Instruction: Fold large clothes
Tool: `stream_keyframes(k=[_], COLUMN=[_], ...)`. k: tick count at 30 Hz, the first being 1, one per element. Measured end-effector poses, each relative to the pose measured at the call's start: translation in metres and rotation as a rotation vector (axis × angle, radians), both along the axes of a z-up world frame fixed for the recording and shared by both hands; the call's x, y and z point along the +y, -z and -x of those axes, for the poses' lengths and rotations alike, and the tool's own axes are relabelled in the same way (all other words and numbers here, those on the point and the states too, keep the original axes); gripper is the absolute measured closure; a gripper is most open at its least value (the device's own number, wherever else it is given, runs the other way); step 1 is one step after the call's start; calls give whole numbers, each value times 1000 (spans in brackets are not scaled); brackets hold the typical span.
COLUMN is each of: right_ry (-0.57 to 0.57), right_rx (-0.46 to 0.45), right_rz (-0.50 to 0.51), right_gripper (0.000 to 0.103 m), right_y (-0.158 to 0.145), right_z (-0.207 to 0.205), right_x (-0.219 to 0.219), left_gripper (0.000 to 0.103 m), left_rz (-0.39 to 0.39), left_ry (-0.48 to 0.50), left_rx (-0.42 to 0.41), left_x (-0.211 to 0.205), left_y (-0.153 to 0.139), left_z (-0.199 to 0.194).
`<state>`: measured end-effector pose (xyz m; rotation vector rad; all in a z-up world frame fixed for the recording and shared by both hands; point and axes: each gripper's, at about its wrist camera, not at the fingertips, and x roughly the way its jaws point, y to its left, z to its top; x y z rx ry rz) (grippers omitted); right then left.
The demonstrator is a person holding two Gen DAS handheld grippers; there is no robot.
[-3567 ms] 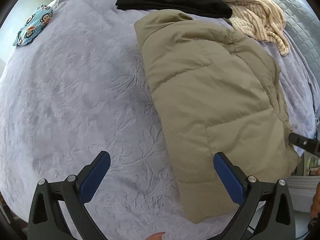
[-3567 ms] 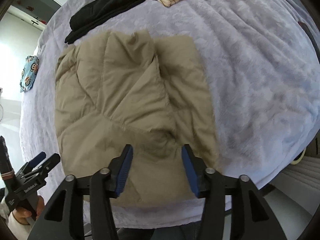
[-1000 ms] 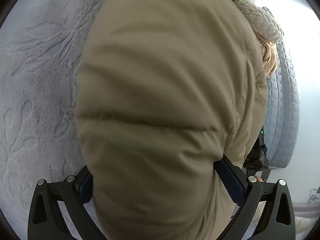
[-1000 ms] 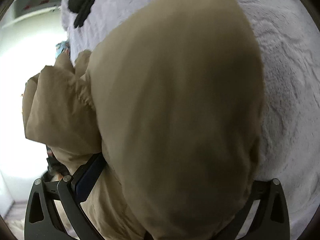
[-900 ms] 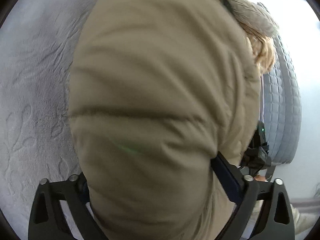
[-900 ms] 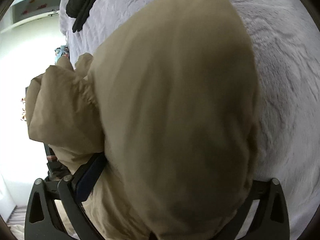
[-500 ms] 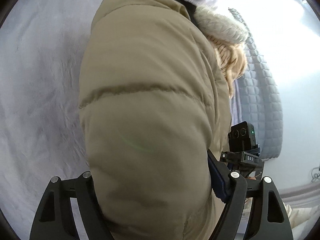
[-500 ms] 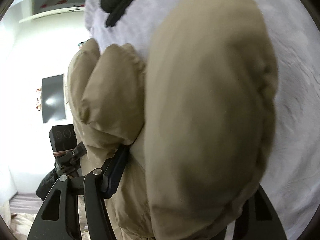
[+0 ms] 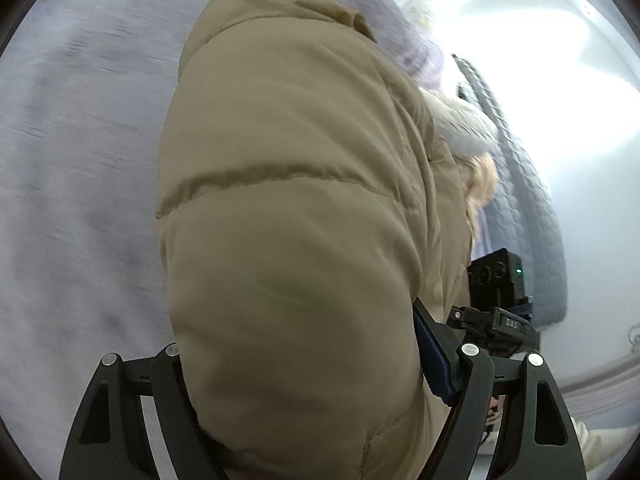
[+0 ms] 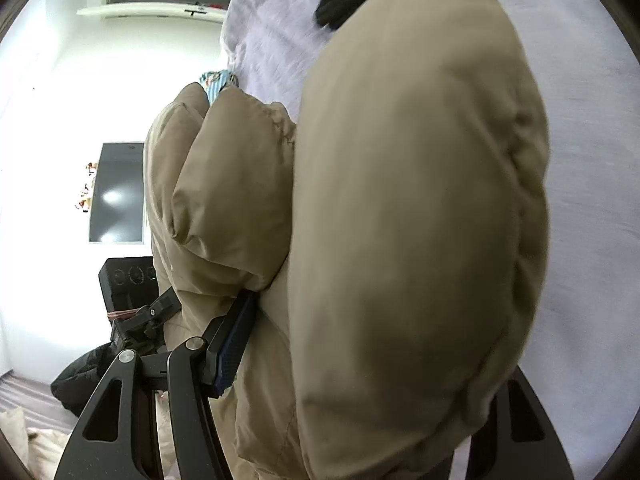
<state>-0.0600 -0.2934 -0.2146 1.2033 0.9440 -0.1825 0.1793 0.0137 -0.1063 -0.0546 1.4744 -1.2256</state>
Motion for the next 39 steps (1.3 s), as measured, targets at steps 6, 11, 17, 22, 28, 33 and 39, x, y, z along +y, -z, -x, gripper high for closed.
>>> stream_keyframes(k=[6,11,17,22,28,33,39], right_ry=[-44,-57,-17,56,-113,-246,-114], right_rx=[72,216,346,299,237,428,478], right_rz=[17,48,240,413,389,560,371], right_gripper=[37,34,34,71,75,75,75], right_y=[38,58,13,-51,-42,-4,38], right_z=[-86,-111,-95,-76,-106,-106,-70], right_x=[32,44,46,62,109,144,127], left_gripper=[21,20,20,20,20,17,13], left_rz=[-94,-173,-185,-144,-240,-323,-370], left_ry=[-98,-151,-200,-209,-135,-82,-36], left_rx=[-35,-12,-233,-390,-482,-582,-662], left_x=[36,56,68,32,-67,-85,-101], left_y=[35,69,20,-23,-4,20,34], left_z=[-69,-86,-86,-105,-77,-51,-32])
